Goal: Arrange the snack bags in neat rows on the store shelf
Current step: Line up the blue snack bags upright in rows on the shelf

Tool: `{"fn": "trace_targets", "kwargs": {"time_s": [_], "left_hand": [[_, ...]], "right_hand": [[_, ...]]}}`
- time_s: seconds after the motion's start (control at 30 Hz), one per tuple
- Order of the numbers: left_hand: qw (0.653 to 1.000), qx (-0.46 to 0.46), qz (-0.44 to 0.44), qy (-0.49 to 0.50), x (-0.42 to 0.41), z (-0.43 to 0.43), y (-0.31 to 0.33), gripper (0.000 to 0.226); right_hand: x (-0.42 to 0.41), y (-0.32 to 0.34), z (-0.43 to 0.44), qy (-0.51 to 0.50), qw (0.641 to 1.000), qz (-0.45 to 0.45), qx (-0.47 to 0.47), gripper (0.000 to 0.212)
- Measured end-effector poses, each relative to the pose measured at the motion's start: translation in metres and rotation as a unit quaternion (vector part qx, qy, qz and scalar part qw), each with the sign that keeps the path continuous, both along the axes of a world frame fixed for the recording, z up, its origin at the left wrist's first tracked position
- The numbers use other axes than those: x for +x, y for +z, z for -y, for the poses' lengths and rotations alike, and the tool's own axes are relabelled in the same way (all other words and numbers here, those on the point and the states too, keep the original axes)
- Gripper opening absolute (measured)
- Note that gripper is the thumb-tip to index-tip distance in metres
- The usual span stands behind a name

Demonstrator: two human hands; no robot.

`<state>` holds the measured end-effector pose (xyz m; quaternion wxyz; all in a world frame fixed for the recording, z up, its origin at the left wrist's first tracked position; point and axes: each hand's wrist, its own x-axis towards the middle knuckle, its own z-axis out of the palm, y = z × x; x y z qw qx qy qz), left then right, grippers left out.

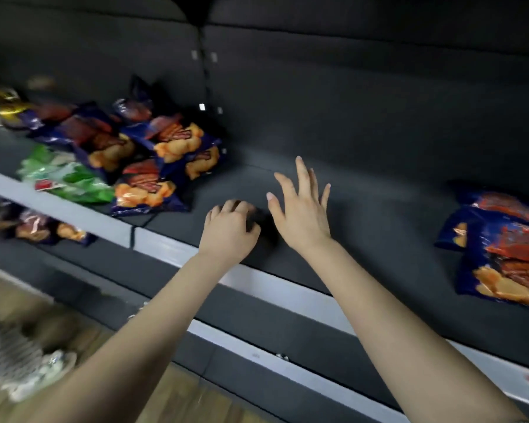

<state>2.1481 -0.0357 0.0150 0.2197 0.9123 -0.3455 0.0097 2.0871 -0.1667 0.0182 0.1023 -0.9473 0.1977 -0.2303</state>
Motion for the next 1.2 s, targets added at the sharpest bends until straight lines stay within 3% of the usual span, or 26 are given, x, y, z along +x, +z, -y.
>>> {"fn": "trace_targets", "kwargs": {"time_s": [0.43, 0.8, 1.03, 1.2], "left_hand": [[0.991, 0.0, 0.013, 0.133, 0.056, -0.103, -0.014, 0.036], [0.992, -0.018, 0.025, 0.125, 0.085, -0.118, -0.02, 0.032], [0.993, -0.061, 0.004, 0.105, 0.098, -0.119, -0.024, 0.043], [0.992, -0.078, 0.028, 0.096, 0.097, -0.119, -0.025, 0.037]], "right_hand": [[0.105, -0.001, -0.098, 0.172, 0.985, 0.009, -0.013, 0.053], [0.19, 0.035, -0.101, 0.12, 0.99, 0.045, -0.059, 0.065], [0.22, 0.019, -0.093, 0.087, 0.993, -0.081, -0.01, 0.086], [0.22, 0.012, -0.092, 0.084, 0.994, -0.074, -0.015, 0.087]]}}
